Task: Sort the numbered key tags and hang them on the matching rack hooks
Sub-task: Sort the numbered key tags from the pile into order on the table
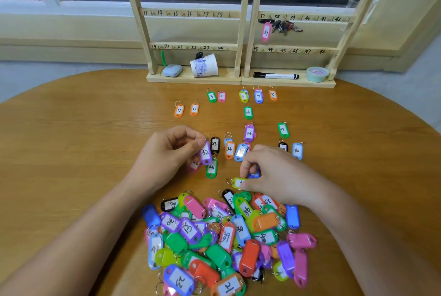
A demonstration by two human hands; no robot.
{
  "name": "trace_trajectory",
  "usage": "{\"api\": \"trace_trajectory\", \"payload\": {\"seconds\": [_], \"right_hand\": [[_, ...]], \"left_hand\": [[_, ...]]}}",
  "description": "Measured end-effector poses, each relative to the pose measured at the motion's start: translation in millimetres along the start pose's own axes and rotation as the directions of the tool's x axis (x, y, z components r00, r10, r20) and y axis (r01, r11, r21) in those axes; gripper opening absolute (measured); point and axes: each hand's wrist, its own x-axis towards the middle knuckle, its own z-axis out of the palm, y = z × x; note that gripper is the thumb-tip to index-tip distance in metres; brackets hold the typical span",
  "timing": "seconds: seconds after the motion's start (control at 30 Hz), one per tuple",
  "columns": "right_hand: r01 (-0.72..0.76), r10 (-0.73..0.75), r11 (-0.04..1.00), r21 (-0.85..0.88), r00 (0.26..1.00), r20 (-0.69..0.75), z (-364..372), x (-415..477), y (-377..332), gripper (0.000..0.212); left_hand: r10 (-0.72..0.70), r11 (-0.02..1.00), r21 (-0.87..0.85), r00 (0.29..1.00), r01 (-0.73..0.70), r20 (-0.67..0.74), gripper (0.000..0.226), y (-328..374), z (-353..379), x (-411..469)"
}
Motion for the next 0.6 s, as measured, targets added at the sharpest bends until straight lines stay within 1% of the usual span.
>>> {"api": "trace_trajectory", "payload": {"seconds": [0.1, 0.17, 0.27, 0.33, 0.4, 0.47, 0.6], "right_hand": [[0.018, -0.018, 1.0, 0.003, 1.0, -0.022, 0.4, -0.9, -3.3, 0.019], [0.029, -0.026, 0.998, 0.05, 0.998, -0.055, -0.6, -0.8, -3.0, 0.02], [-0.009, 0.037, 0.962, 0.271, 0.994, -0.099, -6.6, 0.7, 4.2, 0.019], [-0.033, 0.106, 0.908, 0.419, 0.983, -0.151, -12.9, 0.5, 13.6, 0.017], [-0.048, 0.163, 0.856, 0.516, 0.97, -0.18, -17.4, -2.5, 23.2, 0.016], [-0.078, 0.196, 0.832, 0.549, 0.968, -0.16, -17.0, -6.5, 29.4, 0.018], [-0.141, 0.246, 0.841, 0.522, 0.96, -0.136, -7.4, -7.0, 32.1, 0.021]], "left_hand": [[0.001, 1.0, 0.013, 1.0, -0.001, -0.01, 0.006, -1.0, -0.7, 0.0], [0.016, 1.0, 0.026, 1.0, -0.016, -0.022, 0.006, -1.1, -1.1, 0.2], [0.031, 0.999, 0.035, 0.999, -0.03, -0.036, 0.005, -0.3, -1.5, 0.2], [0.028, 0.999, 0.028, 0.999, -0.027, -0.037, 0.005, 0.3, -1.5, -0.4], [0.033, 0.999, 0.03, 0.999, -0.032, -0.038, 0.005, 0.1, -1.9, -0.4], [0.041, 0.998, 0.045, 0.998, -0.039, -0.04, 0.004, -1.2, -2.0, 0.7], [0.034, 0.998, 0.048, 0.999, -0.032, -0.032, 0.004, -0.8, -0.1, 1.1]]}}
